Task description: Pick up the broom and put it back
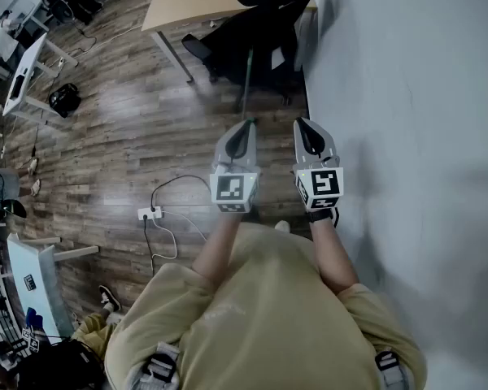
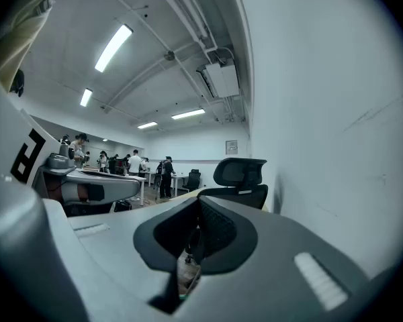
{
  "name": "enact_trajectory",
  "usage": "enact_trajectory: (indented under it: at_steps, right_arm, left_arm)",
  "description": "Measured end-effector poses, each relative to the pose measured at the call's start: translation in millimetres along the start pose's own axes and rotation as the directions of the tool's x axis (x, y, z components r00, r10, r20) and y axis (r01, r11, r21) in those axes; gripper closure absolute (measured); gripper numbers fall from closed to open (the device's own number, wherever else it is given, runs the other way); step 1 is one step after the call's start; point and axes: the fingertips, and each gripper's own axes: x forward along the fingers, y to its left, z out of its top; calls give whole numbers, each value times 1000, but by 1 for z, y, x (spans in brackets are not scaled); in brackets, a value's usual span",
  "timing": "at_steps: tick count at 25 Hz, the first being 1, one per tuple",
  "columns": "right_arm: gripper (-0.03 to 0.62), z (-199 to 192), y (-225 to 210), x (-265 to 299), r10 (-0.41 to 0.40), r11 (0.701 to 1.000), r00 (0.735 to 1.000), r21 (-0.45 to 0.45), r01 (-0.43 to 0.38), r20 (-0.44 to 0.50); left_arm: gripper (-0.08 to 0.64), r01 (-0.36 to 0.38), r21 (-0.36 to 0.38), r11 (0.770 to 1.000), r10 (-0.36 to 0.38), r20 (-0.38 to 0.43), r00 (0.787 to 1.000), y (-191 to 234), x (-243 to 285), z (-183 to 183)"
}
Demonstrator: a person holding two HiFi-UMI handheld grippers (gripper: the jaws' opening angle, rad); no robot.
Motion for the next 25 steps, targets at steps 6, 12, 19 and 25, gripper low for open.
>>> enact_trajectory:
  at_steps: [6, 12, 19, 25]
  right_arm:
    - [589, -35, -3, 49, -1, 996, 997, 93, 8, -76]
    - [588, -74, 9, 122, 32, 991, 985, 132, -9, -172]
    - [588, -134, -1, 192, 41, 985, 953, 171, 12, -300]
    - [588, -206, -37, 256, 97, 973, 912, 229, -3, -399]
  left_arm:
    - [560, 14, -38, 999, -15, -43, 999, 30, 29, -26]
    - [560, 46, -53, 998, -50, -88, 995, 76, 73, -57]
    - [560, 116, -80, 990, -127, -145, 981, 122, 135, -101]
    - [560, 74, -114, 991, -99, -230, 968, 145, 194, -151]
